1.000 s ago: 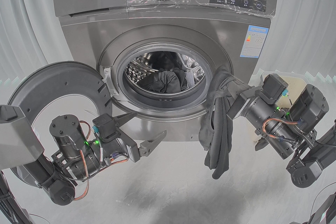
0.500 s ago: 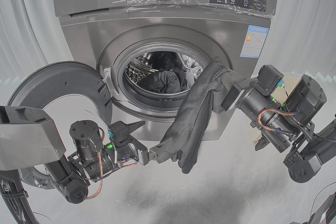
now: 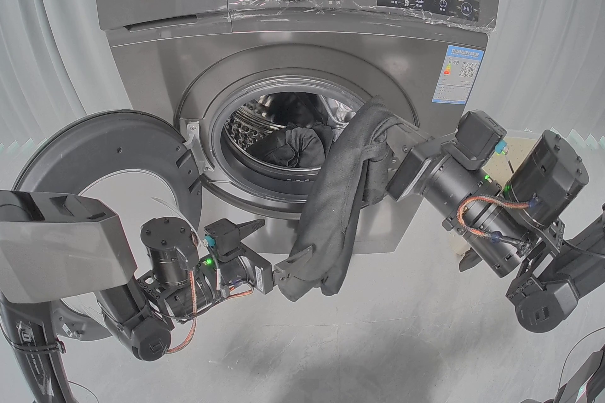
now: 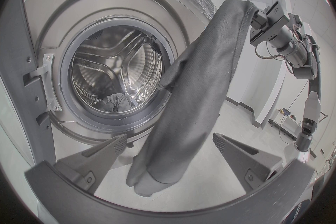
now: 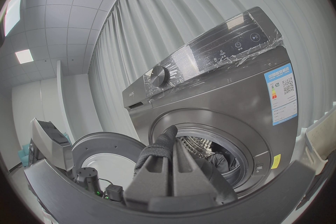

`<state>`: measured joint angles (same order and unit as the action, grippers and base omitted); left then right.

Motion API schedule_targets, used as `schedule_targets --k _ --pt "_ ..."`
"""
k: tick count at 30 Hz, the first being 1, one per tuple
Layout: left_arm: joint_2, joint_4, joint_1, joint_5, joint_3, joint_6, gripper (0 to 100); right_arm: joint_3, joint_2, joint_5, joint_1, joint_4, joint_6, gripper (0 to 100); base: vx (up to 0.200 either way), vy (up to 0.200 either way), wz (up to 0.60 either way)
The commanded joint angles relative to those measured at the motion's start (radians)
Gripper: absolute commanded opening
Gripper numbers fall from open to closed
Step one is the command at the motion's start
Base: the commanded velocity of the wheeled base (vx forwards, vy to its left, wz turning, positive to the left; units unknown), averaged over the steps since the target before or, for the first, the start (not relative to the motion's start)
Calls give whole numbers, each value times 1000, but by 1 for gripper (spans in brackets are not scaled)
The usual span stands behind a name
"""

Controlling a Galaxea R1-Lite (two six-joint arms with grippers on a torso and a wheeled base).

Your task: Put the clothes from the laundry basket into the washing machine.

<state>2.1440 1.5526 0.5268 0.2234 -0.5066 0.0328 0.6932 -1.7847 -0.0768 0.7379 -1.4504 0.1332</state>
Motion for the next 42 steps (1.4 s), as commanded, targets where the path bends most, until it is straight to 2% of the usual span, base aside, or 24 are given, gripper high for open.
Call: schedule_targets --k 1,10,18,24,33,42 --pt "39 0 -11 -3 -35 1 100 8 -4 0 17 -1 0 0 0 0 0" --pt "96 0 -11 10 -96 1 100 14 -4 0 32 1 0 0 0 0 0" --pt "126 1 4 53 -107 -5 100 14 -9 -1 32 -1 0 0 0 0 0" --pt "135 1 10 67 -112 -7 100 19 -19 -1 32 -1 0 0 0 0 0" --pt "168 1 10 67 -133 -8 100 26 -30 -1 49 -1 0 0 0 0 0" --pt "280 1 -10 50 -283 3 100 22 -21 -1 75 -1 0 0 0 0 0"
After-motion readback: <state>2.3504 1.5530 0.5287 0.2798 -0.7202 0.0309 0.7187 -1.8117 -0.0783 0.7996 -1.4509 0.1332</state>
